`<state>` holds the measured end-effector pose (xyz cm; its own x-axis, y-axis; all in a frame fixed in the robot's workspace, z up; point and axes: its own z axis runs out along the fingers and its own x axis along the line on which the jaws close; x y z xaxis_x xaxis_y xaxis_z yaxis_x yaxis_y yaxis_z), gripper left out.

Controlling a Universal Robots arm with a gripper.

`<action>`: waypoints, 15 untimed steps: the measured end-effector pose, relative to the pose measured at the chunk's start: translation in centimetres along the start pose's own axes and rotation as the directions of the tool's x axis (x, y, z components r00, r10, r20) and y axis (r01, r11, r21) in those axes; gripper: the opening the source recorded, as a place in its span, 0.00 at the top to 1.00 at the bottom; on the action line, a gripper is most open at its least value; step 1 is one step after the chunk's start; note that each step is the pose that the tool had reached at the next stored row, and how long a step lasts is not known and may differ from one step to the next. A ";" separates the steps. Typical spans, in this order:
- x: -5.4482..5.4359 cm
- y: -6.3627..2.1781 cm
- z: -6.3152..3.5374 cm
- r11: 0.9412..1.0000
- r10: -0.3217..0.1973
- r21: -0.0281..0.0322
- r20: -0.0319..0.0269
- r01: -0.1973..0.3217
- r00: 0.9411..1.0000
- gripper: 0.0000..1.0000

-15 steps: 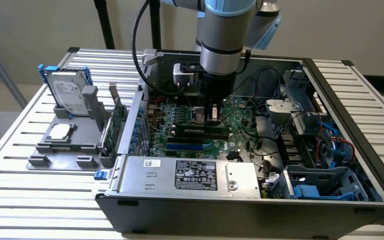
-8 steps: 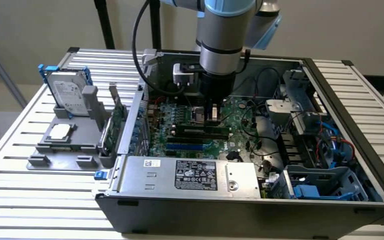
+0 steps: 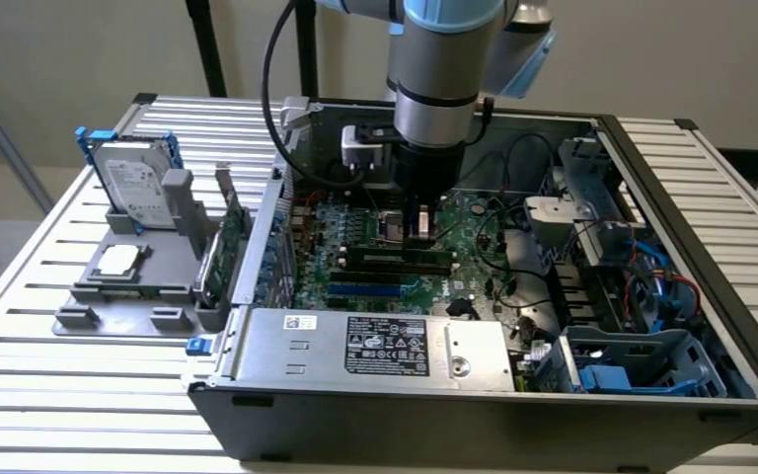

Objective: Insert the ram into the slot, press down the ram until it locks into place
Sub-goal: 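Insert the ram into the slot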

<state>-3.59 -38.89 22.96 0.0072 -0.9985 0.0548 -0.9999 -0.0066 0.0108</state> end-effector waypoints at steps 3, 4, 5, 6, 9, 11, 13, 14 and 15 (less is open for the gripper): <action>0.0 0.00 0.07 1.000 -0.001 0.000 0.000 0.001 1.000 0.87; 0.0 0.00 0.10 1.000 -0.001 0.000 0.000 0.001 1.000 0.87; 0.0 0.00 0.12 1.000 -0.001 0.000 0.000 0.001 1.000 0.87; 0.0 0.00 0.13 1.000 -0.001 0.000 0.000 0.001 1.000 0.87; 0.0 0.00 0.14 1.000 -0.001 0.001 0.000 0.001 1.000 0.87; 0.0 -0.01 0.14 1.000 -0.001 0.001 0.000 0.001 1.000 0.87; 0.0 -0.02 0.14 1.000 -0.001 0.001 0.001 0.001 1.000 0.87; 0.0 -0.04 0.14 1.000 -0.001 0.001 0.001 0.001 1.000 0.87; 0.0 -0.05 0.14 1.000 -0.001 0.001 0.001 0.001 1.000 0.87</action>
<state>-3.55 -38.85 22.82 0.0087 -0.9985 0.0536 -0.9999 -0.0081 0.0103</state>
